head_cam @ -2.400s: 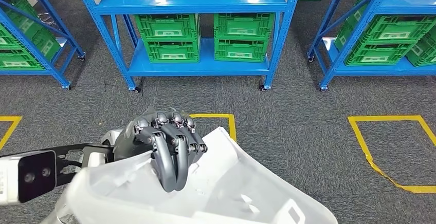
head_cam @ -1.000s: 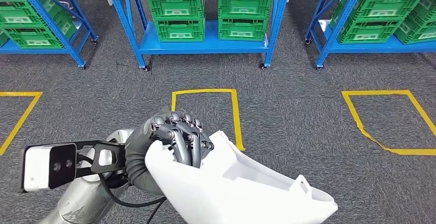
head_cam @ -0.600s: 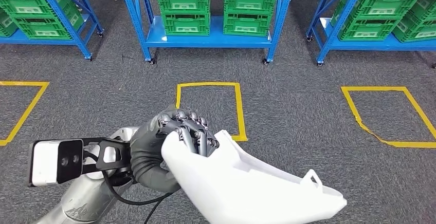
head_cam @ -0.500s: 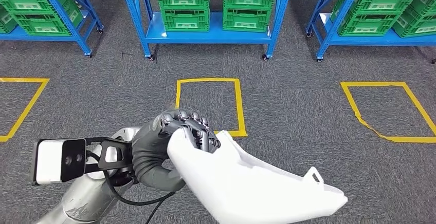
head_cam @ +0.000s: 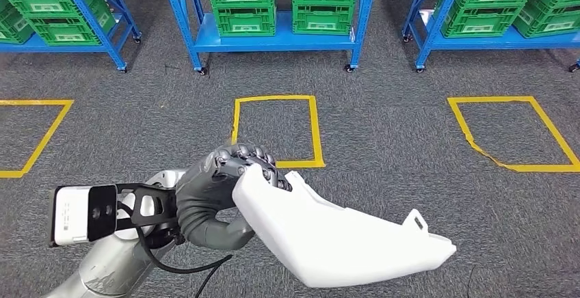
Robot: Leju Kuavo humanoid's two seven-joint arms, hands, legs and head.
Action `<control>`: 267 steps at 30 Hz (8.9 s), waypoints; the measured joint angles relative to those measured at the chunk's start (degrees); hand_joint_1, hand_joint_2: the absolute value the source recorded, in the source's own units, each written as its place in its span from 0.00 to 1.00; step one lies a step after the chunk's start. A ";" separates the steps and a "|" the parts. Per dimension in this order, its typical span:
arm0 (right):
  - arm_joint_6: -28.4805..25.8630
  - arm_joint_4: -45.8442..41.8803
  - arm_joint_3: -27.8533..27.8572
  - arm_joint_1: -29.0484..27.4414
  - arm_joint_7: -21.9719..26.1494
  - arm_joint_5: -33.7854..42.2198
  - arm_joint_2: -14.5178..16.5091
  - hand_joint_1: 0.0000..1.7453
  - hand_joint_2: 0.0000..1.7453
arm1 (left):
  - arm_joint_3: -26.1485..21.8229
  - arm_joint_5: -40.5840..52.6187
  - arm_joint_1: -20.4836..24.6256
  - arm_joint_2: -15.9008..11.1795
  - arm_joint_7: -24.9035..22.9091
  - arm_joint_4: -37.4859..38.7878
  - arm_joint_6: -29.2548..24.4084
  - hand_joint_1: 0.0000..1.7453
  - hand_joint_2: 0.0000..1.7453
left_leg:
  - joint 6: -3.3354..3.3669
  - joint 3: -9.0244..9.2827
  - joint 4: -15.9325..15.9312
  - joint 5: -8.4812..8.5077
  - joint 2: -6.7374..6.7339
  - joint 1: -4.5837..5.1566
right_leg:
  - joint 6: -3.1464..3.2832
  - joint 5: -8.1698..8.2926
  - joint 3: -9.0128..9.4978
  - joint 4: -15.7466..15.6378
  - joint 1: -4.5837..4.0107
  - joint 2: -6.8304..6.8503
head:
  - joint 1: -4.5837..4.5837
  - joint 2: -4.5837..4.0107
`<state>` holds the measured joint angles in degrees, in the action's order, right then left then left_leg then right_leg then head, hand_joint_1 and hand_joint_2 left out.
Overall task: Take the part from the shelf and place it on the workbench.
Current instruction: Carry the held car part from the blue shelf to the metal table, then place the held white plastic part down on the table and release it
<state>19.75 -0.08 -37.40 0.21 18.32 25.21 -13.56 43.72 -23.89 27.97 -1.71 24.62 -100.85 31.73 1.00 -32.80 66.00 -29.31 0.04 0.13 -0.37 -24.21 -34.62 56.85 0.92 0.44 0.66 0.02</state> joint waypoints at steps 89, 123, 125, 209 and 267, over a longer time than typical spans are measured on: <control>-1.44 -0.51 2.18 0.49 -4.42 2.55 -1.21 0.00 0.00 | -5.66 5.60 -3.01 1.56 2.68 -7.37 4.51 1.00 1.00 | -0.51 -10.52 7.99 -1.48 0.21 0.04 | 0.58 -3.25 2.03 1.57 0.22 2.43 | 0.81 0.00; 4.59 -6.03 -10.20 -0.17 -10.26 -4.37 -1.97 0.00 0.00 | -1.26 -2.08 0.56 -0.83 -1.75 1.90 8.59 1.00 1.00 | 1.31 -5.31 -3.09 3.88 -3.40 1.45 | 0.76 -4.26 2.72 2.07 -0.43 4.74 | 0.43 0.00; 4.34 -6.13 -10.20 -0.28 -10.30 -3.82 -1.75 0.00 0.00 | -1.21 -2.42 0.62 -0.81 -2.31 1.74 8.11 1.00 1.00 | 1.89 -3.53 -6.66 4.27 -5.00 2.31 | 0.37 -4.62 2.98 2.01 -0.66 6.04 | 0.41 0.00; 5.20 -6.80 -7.11 -1.30 -11.81 0.31 -0.27 0.00 0.00 | 1.47 -3.20 -1.69 -2.49 -7.99 -0.37 8.92 1.00 1.00 | -1.63 -8.30 5.78 -2.19 0.93 -0.78 | -0.08 -2.36 0.76 2.44 1.25 0.57 | -0.57 0.00; 5.71 -7.05 -7.50 -0.95 -12.33 0.50 -1.02 0.00 0.00 | -0.05 -2.45 -2.68 -2.69 -8.10 -1.31 7.98 1.00 1.00 | -0.93 -3.63 -4.45 2.89 4.82 -0.68 | -1.13 -2.32 0.98 2.30 1.78 -1.08 | -1.01 0.00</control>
<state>25.46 -7.14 -44.90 -0.74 5.99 25.71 -14.58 43.67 -26.34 25.29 -4.40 16.52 -102.16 39.71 0.07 -36.43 61.55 -26.42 4.86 -0.55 -1.51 -26.53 -33.64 59.15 2.70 -0.64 -0.35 0.02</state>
